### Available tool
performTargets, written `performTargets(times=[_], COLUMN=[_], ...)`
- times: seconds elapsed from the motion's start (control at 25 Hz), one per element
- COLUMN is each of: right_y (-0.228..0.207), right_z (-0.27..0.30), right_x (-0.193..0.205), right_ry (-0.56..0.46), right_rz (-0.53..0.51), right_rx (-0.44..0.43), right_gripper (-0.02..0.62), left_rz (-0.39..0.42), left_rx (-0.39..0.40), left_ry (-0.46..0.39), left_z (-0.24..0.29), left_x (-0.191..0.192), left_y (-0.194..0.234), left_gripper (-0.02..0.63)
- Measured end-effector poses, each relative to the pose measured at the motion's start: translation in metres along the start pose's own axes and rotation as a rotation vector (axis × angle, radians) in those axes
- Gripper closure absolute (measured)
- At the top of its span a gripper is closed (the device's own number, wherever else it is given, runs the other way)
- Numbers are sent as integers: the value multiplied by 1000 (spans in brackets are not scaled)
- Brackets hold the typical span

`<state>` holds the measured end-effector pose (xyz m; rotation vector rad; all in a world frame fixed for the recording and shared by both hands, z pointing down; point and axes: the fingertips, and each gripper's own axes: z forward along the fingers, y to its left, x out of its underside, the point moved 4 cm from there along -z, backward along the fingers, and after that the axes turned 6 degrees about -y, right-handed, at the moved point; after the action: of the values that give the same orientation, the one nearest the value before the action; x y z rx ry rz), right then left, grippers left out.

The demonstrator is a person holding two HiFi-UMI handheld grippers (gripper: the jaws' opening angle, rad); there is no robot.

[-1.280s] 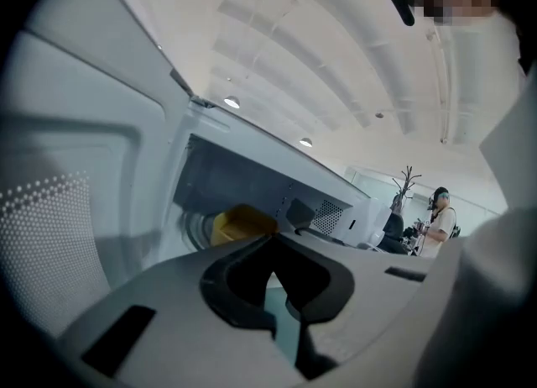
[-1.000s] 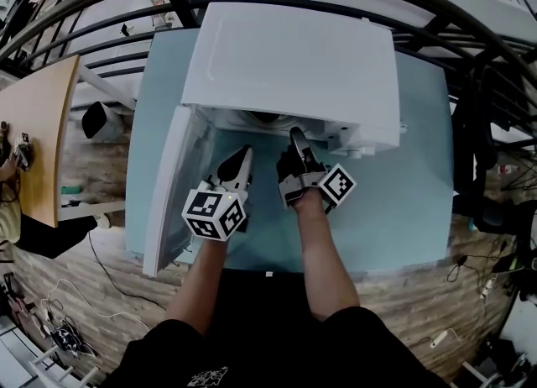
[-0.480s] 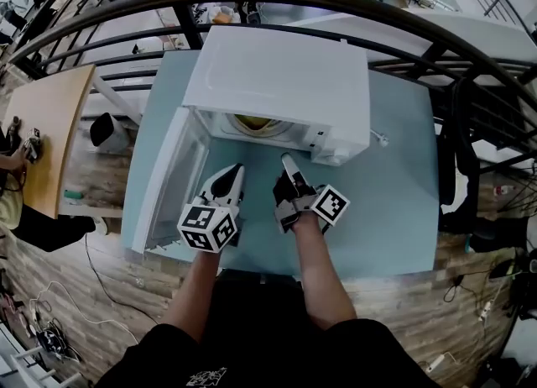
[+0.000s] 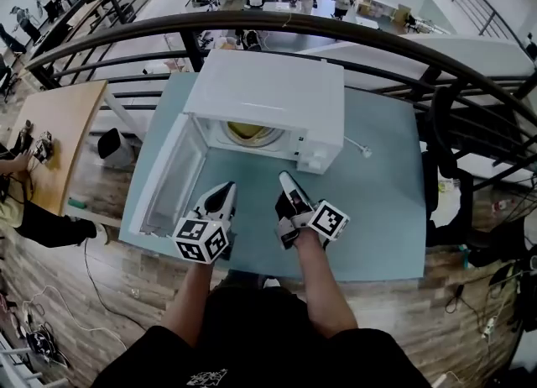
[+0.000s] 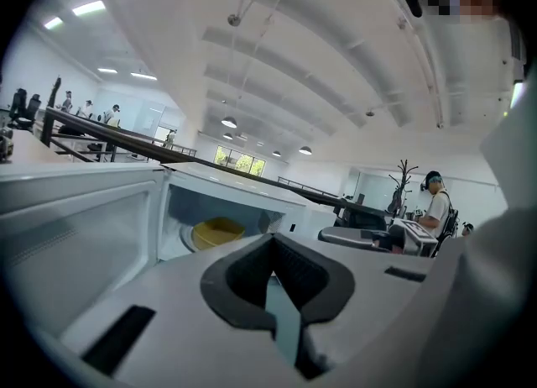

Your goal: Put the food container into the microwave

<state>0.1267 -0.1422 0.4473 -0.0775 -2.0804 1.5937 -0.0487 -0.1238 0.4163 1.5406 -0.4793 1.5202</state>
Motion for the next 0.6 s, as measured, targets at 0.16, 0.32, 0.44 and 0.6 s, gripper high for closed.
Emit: performTargets(times=[0.16, 0.32, 0.44, 0.6], right_y=[17, 38, 53, 67], right_z=[-23, -36, -43, -53], right_x=[-6, -13, -18, -18], right_ry=[54, 69, 72, 86], right_rz=[-110, -163, -191, -277], right_rx=[19, -6, -17, -9], right_gripper=[589, 589, 589, 589], left_rz=[32, 49, 61, 77], left_rx=[-19, -27, -37, -46], left_ry=[-17, -48, -70, -100], left_z=[-18, -33, -45, -62], left_x=[-3, -10, -16, -25], left_y=[-22, -38, -48, -56], left_gripper=[600, 600, 600, 600])
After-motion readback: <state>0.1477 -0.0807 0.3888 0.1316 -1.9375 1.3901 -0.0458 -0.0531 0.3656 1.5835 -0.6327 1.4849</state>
